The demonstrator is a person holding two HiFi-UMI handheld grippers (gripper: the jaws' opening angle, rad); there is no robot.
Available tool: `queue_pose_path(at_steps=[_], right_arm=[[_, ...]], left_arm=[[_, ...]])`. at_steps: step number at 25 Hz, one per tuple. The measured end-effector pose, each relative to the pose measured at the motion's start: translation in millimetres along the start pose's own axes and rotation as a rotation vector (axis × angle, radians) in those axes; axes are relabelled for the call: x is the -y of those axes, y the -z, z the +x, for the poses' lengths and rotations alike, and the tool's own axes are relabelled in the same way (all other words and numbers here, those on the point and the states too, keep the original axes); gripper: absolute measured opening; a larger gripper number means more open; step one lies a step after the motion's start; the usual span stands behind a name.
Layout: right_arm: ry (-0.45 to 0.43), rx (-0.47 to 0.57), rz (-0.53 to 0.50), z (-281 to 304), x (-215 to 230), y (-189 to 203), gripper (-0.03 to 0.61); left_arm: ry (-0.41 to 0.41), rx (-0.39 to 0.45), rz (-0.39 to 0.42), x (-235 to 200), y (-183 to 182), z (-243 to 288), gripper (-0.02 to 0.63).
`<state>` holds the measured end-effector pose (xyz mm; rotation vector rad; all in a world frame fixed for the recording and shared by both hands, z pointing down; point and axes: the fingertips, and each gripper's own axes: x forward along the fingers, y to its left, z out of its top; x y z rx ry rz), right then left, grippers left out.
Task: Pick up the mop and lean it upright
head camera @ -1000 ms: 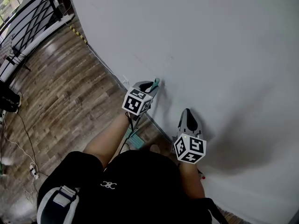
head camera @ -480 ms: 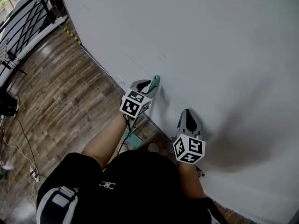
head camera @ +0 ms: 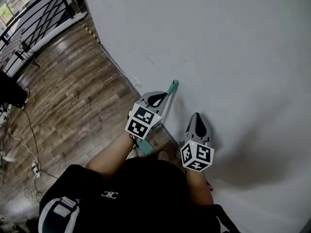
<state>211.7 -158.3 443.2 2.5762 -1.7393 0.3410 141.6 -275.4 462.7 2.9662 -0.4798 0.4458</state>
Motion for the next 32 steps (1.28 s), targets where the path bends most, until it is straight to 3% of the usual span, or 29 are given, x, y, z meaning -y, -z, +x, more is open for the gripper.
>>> queue_pose_path(at_steps=[4, 10, 16, 32], right_arm=[[-0.042, -0.001, -0.011, 4.4, -12.4, 2.1, 0.006], [-0.092, -0.014, -0.025, 8.5, -29.6, 4.1, 0.006], [-0.115, -0.016, -0.017, 13.6, -38.1, 8.0, 0.006], [-0.156, -0.015, 0.011, 12.1, -45.9, 3.7, 0.006]], left_arm=[[-0.026, 0.021, -0.066, 7.9, -0.1, -27.7, -0.002], [-0.073, 0.028, -0.033, 4.4, -0.5, -50.4, -0.002], [-0.064, 0.031, -0.101, 0.3, 4.7, -57.5, -0.002], [-0.083, 0.014, -0.072, -0.7, 6.4, -58.9, -0.002]])
